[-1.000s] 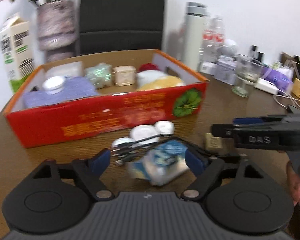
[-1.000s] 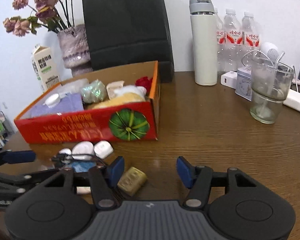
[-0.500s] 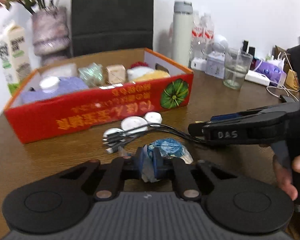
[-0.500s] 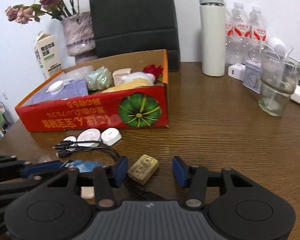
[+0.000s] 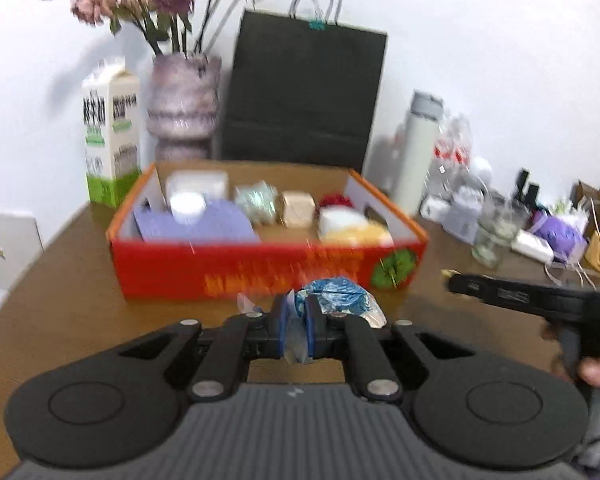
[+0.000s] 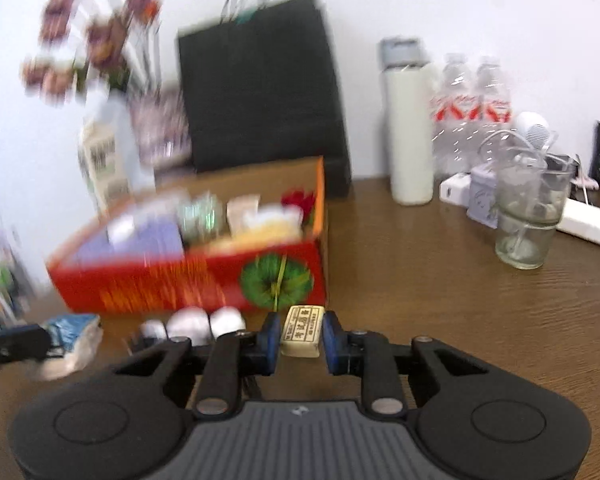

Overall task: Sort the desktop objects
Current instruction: 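Carry the packet and block into the box and release both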

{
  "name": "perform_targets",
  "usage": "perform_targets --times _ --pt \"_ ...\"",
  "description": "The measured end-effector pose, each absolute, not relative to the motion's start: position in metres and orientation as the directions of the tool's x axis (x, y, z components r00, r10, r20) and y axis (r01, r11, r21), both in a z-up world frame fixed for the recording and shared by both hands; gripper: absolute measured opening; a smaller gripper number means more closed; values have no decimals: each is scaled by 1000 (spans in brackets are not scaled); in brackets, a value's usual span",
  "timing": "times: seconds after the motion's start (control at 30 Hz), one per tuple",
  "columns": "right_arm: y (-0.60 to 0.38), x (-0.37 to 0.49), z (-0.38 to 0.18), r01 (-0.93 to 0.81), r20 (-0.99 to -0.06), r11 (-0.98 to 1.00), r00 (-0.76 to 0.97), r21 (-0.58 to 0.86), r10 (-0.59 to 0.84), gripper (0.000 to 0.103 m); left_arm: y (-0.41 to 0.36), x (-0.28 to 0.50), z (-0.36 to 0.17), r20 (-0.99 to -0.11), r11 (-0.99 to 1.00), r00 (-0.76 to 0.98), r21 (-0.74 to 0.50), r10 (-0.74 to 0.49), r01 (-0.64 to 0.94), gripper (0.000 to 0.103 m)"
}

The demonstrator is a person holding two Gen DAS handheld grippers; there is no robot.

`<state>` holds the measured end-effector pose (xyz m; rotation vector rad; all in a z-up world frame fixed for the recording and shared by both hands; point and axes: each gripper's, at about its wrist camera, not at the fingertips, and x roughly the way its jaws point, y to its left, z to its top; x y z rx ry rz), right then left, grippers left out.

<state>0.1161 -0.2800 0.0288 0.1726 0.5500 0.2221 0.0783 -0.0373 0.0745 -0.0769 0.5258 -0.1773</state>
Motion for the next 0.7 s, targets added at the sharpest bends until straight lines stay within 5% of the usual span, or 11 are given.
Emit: perform_targets --times 0.2,0.4,0.7 --pt "-300 132 63 -168 -443 935 845 312 300 21 -33 142 121 -495 985 852 -57 -170 163 10" --pt "-282 191 92 -196 -402 897 841 395 361 22 -43 248 103 -618 981 767 -177 -173 78 11" --pt "-226 303 81 -137 -521 937 801 321 296 22 -53 308 67 -672 994 732 -71 -112 87 16"
